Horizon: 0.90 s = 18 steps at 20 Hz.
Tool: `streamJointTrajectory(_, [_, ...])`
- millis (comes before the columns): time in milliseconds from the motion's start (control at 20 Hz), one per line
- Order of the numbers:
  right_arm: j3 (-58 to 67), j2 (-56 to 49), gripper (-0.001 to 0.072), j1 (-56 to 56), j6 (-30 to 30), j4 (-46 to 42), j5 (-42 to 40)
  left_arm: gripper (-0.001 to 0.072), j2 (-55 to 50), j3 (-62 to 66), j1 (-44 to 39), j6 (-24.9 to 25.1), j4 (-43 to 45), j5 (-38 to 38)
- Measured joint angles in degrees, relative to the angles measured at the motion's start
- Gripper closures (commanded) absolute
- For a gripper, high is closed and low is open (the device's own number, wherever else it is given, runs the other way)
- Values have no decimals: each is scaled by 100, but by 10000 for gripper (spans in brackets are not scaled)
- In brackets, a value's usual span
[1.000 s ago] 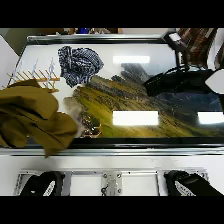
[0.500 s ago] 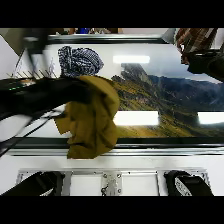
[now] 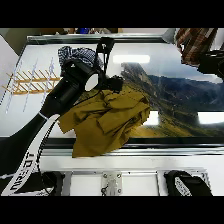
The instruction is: Fold the clothes and pants, and hang the long-sleeved shirts on hangers.
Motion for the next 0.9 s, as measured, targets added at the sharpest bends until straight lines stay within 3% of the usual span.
streamJointTrajectory(150, [-9, -26, 690, -9, 0, -7, 238, -13, -201, -402, 640, 385, -730, 387])
streamJointTrajectory(200, [-9, -39, 690, -9, 0, -20, 343, -13, -332, -494, 890, 688, -1220, 575])
streamJointTrajectory(300, [-9, -68, 690, -11, 0, -22, 590, 98, -691, -516, 1327, 1449, -2302, 855])
streamJointTrajectory(450, [-9, -118, 690, -11, 2, -20, 946, 97, -1405, -186, 1770, 2459, -3486, 944])
streamJointTrajectory(650, [-9, -219, 690, -11, 0, 2, 1263, 97, -2481, 610, 2061, 3130, -4140, 393])
streamJointTrajectory(900, [-9, -378, 690, -11, 0, 72, 1392, 97, -3449, 1593, 2061, 3397, -4411, -660])
